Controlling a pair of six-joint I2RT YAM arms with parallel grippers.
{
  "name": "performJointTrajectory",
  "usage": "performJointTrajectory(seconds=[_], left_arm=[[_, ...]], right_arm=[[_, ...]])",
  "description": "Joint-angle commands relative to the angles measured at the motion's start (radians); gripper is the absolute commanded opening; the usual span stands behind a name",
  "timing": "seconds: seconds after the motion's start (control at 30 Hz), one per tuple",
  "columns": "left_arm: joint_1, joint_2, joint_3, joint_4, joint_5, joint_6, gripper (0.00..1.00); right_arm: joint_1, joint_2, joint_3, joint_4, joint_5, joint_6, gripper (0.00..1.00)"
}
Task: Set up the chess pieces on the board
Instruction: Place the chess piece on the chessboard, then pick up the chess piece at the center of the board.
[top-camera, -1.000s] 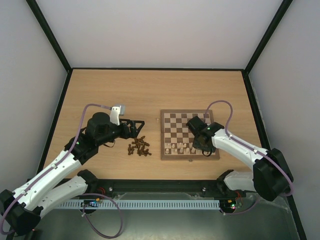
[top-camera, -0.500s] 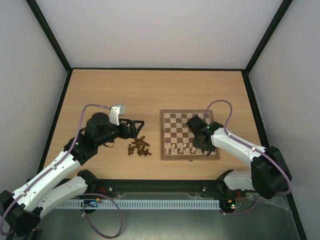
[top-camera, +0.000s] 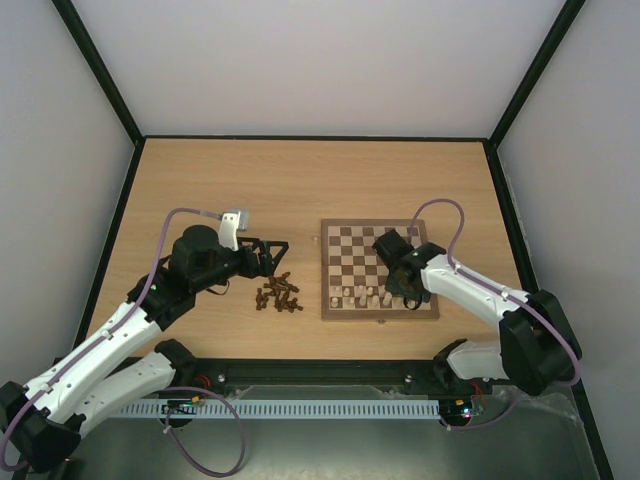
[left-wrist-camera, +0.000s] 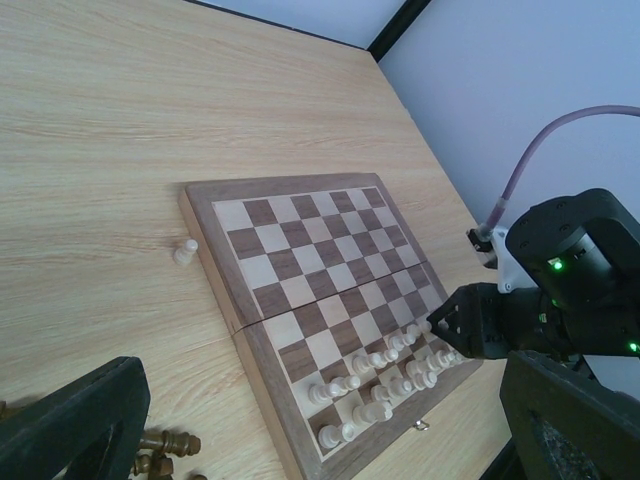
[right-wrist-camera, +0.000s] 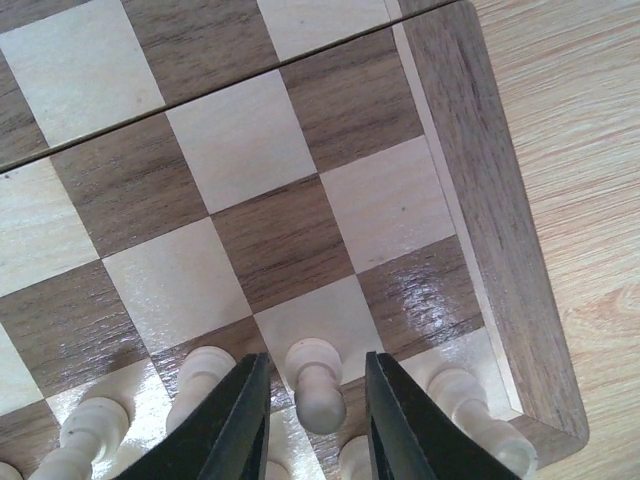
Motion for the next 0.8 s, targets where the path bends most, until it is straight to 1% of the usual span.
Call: performJointTrajectory(seconds=[0.0, 0.03, 0.1, 0.13, 0.23, 0.3, 0.37, 0.43, 0.47, 0.53, 0.67, 0.7, 0.73, 0.77], left_arm=[[-0.003, -0.005, -0.002, 0.008, 0.013, 0.01, 0.99], [-0.003, -0.006, -0.005, 0.007, 0.01, 0.01, 0.99], [-0.003, -0.006, -0.003, 0.006, 0.007, 0.01, 0.99], [-0.004, -0.007, -0.004, 0.006, 0.005, 0.01, 0.99], [-0.003, -0.01, -0.001, 0.004, -0.005, 0.01, 1.0], [-0.003, -0.014, 0.001, 0.001, -0.013, 0.011, 0.99], [-0.003, -0.021, 0.006, -0.005, -0.029, 0.01, 1.0], [-0.002, -0.033, 0.011, -0.018, -0.051, 0.009, 1.0], [-0.002, -0.042, 0.016, -0.024, -0.059, 0.009, 1.0], [-0.002, -0.065, 0.025, -0.041, -0.081, 0.007, 0.99], [-0.002, -0.107, 0.058, -0.097, -0.155, 0.023, 1.0], [-0.002, -0.115, 0.063, -0.107, -0.166, 0.027, 1.0], [-0.001, -0.123, 0.067, -0.118, -0.177, 0.029, 1.0], [-0.002, -0.133, 0.07, -0.127, -0.187, 0.029, 0.99]], right_arm=[[-0.005, -0.026, 0.041, -0.055, 0.034, 0.008, 0.3], [-0.005, -0.035, 0.056, -0.068, 0.037, 0.006, 0.3], [-0.005, -0.054, 0.097, -0.086, 0.045, -0.001, 0.34], [-0.005, -0.06, 0.123, -0.094, 0.049, -0.007, 0.4], [-0.005, -0.051, 0.216, -0.083, 0.047, -0.059, 0.61], [-0.005, -0.022, 0.276, -0.041, 0.009, -0.11, 0.82], [-0.005, 0.03, 0.345, 0.003, -0.051, -0.156, 0.92], [0.0, 0.094, 0.416, 0.049, -0.112, -0.193, 0.96], [0.005, 0.131, 0.447, 0.071, -0.143, -0.21, 0.96], [0.023, 0.217, 0.516, 0.097, -0.195, -0.238, 0.92], [0.091, 0.409, 0.687, 0.091, -0.215, -0.279, 0.75], [0.106, 0.459, 0.727, 0.082, -0.216, -0.289, 0.66], [0.12, 0.507, 0.772, 0.071, -0.216, -0.294, 0.53], [0.132, 0.552, 0.814, 0.059, -0.215, -0.299, 0.46]])
